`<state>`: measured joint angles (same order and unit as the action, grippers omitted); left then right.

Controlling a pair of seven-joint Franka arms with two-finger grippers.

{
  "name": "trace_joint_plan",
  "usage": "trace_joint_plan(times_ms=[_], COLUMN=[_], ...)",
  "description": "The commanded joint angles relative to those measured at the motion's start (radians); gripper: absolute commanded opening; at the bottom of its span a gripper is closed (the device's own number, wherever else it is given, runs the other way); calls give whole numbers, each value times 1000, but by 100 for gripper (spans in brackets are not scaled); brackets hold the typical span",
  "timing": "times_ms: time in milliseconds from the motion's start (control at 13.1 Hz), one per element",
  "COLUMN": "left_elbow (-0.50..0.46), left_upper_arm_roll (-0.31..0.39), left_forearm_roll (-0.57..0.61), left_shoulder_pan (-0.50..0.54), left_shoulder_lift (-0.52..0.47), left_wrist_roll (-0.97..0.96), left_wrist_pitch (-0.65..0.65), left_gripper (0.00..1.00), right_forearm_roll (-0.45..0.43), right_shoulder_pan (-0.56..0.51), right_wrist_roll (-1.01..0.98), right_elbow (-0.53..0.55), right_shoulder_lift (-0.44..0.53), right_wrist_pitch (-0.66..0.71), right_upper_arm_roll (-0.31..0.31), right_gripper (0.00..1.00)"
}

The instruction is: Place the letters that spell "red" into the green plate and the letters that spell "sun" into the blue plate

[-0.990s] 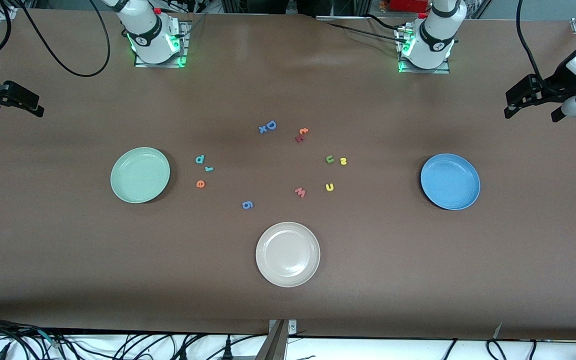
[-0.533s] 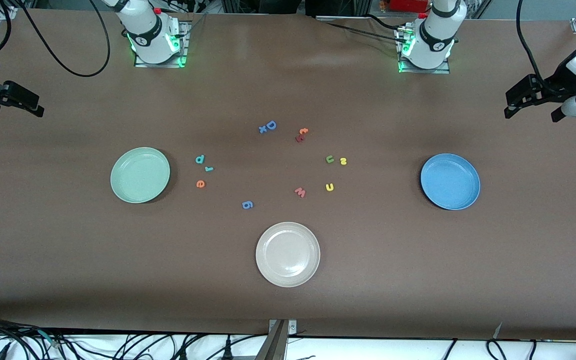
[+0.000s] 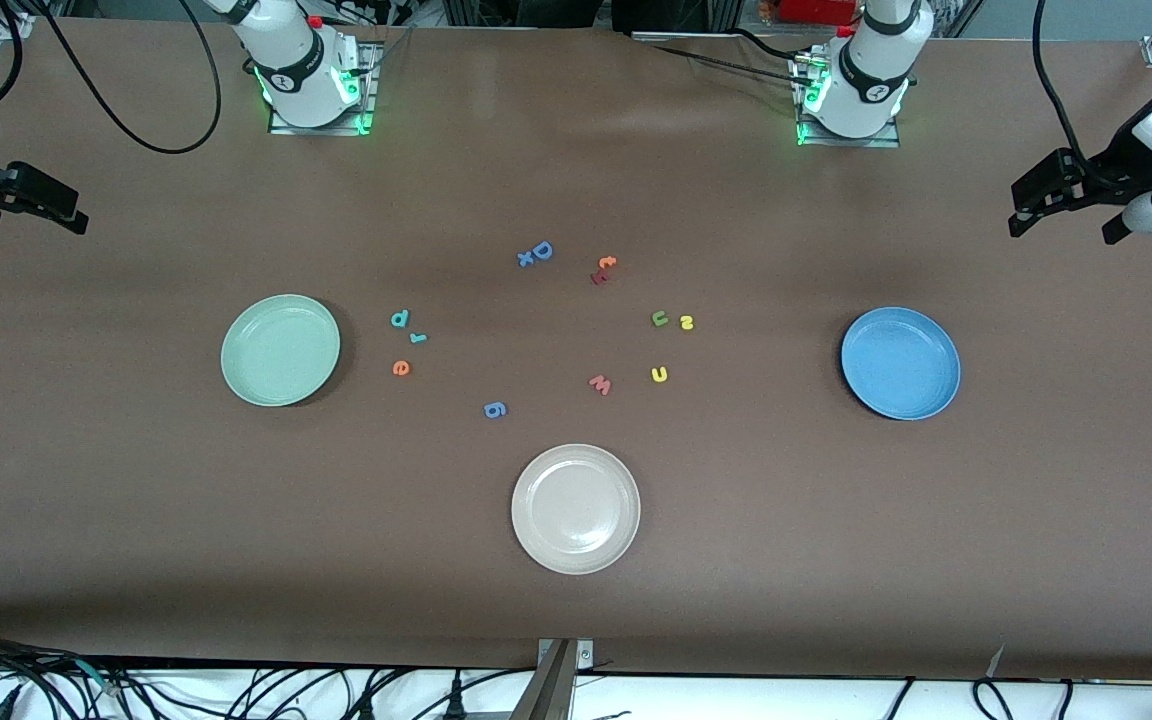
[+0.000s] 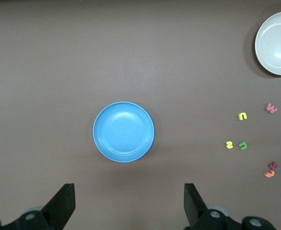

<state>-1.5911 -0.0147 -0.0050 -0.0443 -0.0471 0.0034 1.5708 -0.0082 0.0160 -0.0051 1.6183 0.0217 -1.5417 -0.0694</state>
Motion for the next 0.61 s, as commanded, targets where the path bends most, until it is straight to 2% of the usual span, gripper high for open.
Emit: trace_joint_plan(times_ms=[0,533], left_elbow=[19,19], left_upper_arm_roll=[-1,-1], left_forearm_roll=[-29,-30], left_shoulder_pan=[3,3], left_shoulder_lift=[7,7], left_wrist_roll=[10,10], left_wrist_pitch=[-3,-3], left_gripper=[100,100], right_forearm_roll=[14,13], right_shoulder_pan=[-1,-1], right_wrist_roll=[2,4], right_elbow=[-14,-14], right_shoulder_lift=[3,3], right_wrist_pitch=[18,26], right_upper_arm_roll=[2,14], right_gripper=[100,100])
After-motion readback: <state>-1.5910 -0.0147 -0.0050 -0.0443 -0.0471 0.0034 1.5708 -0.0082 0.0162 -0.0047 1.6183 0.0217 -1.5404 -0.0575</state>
